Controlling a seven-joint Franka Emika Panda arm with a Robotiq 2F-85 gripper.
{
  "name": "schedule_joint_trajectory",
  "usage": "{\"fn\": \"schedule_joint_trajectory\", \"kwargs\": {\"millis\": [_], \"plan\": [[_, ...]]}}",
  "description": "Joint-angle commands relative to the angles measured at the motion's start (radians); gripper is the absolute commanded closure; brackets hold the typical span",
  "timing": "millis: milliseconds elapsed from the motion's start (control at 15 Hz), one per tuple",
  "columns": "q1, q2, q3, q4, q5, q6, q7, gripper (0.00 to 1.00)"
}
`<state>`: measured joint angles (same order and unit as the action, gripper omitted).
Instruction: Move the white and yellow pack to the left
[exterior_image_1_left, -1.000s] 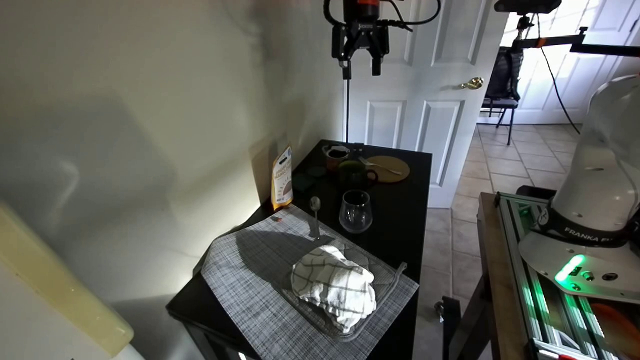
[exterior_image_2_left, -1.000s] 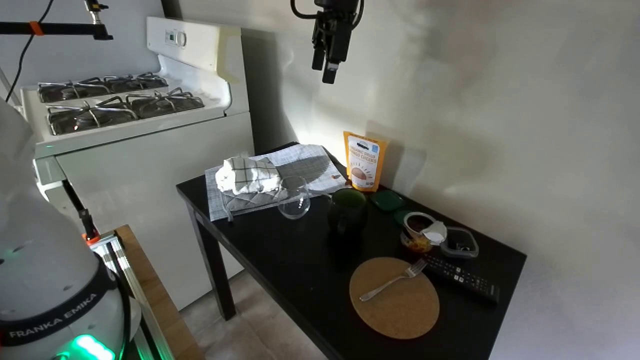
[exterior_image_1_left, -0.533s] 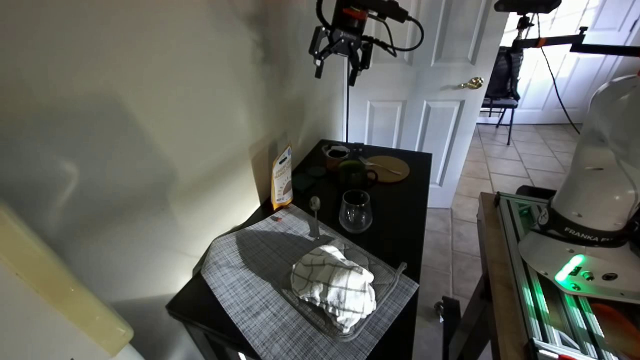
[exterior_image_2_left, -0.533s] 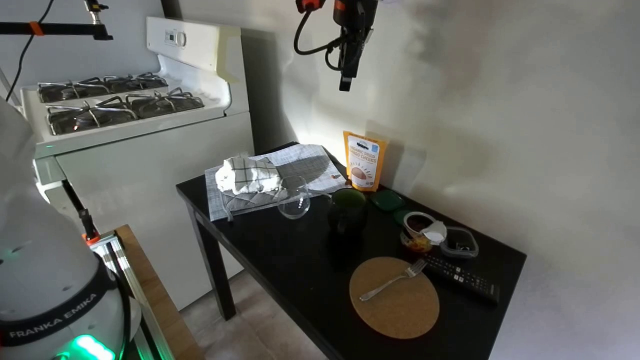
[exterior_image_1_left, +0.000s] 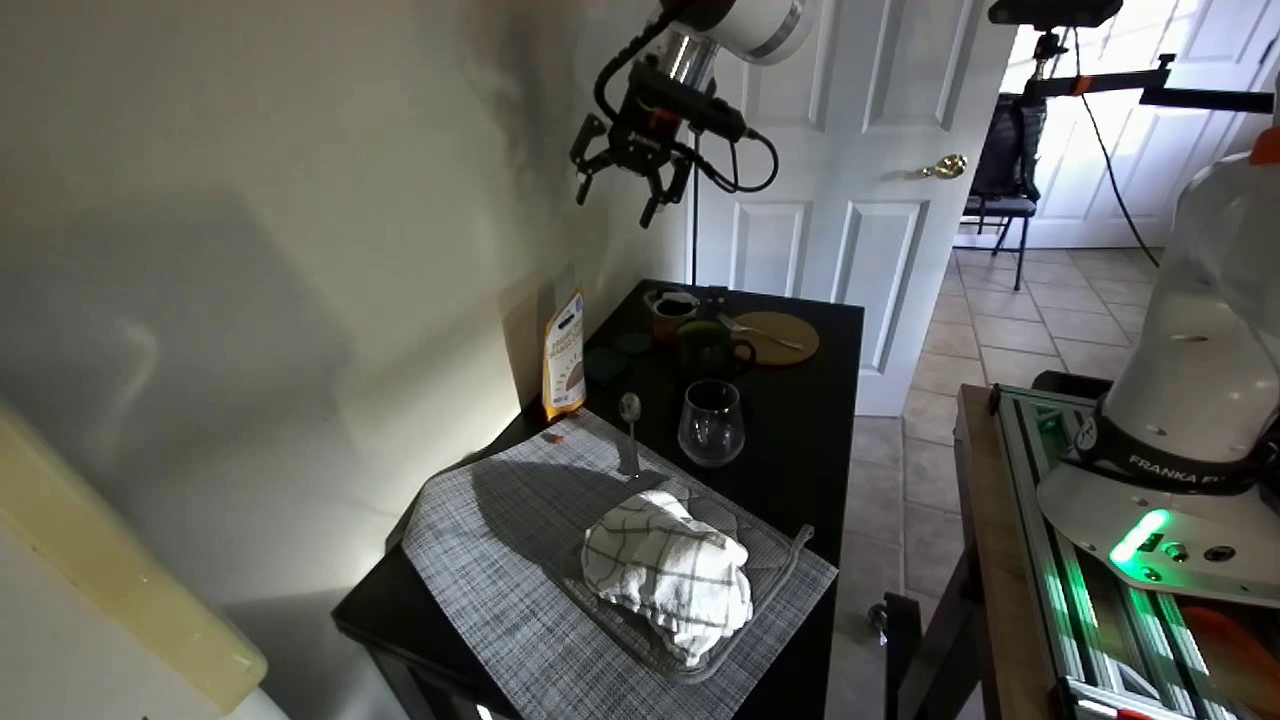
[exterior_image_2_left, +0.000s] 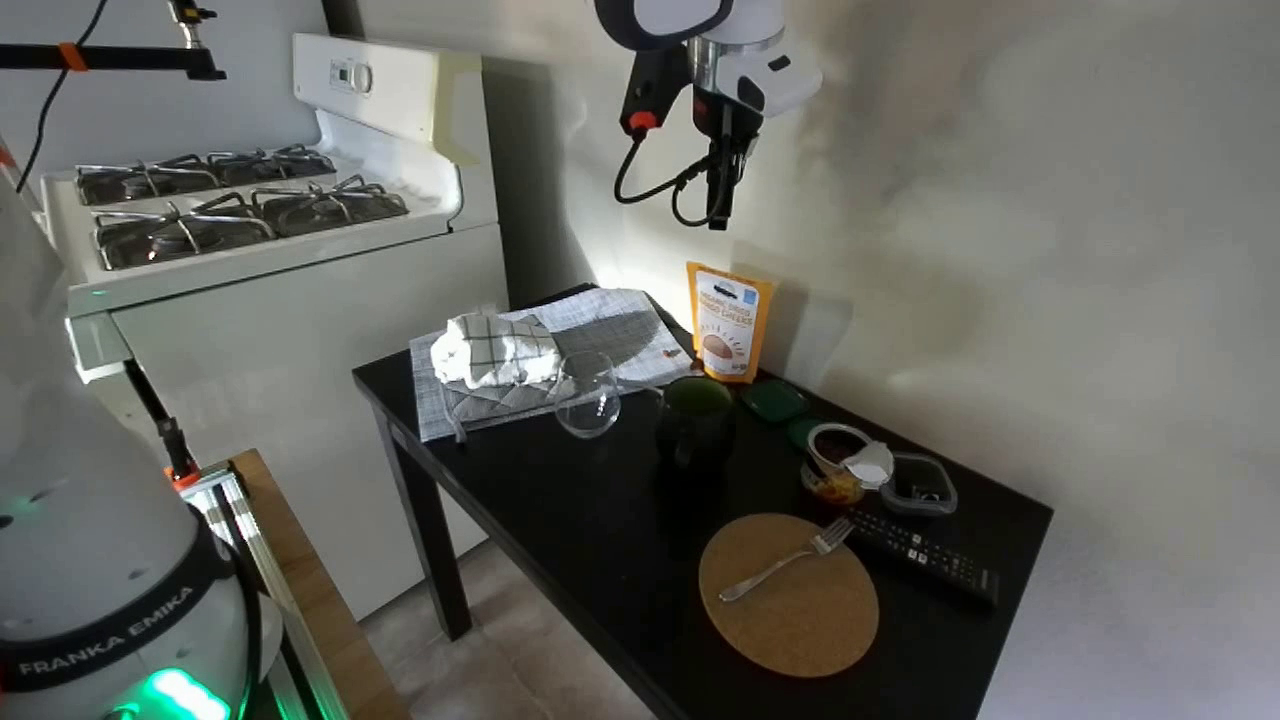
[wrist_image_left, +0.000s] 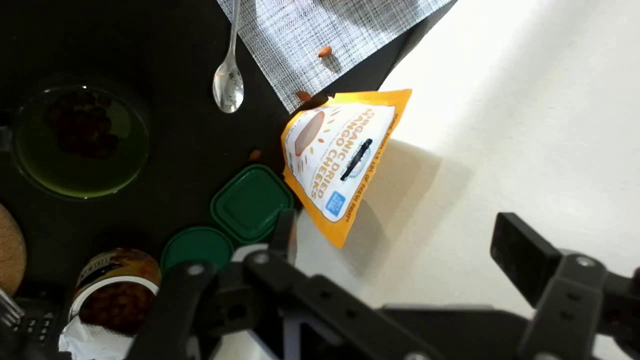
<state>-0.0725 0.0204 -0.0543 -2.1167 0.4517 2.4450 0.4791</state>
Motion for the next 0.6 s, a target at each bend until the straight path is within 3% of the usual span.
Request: {"fn": "schedule_joint_trajectory", "kwargs": {"millis": [0, 333, 533], "plan": [[0.017, 0.104, 0.006, 0.049, 0.008, 0.035, 0.057, 0.0], [0.022, 0.217, 0.009, 0.106, 0.035, 0.064, 0.07, 0.0], [0.025, 0.259, 0.006, 0.129, 0.029, 0.074, 0.082, 0.16]]}}
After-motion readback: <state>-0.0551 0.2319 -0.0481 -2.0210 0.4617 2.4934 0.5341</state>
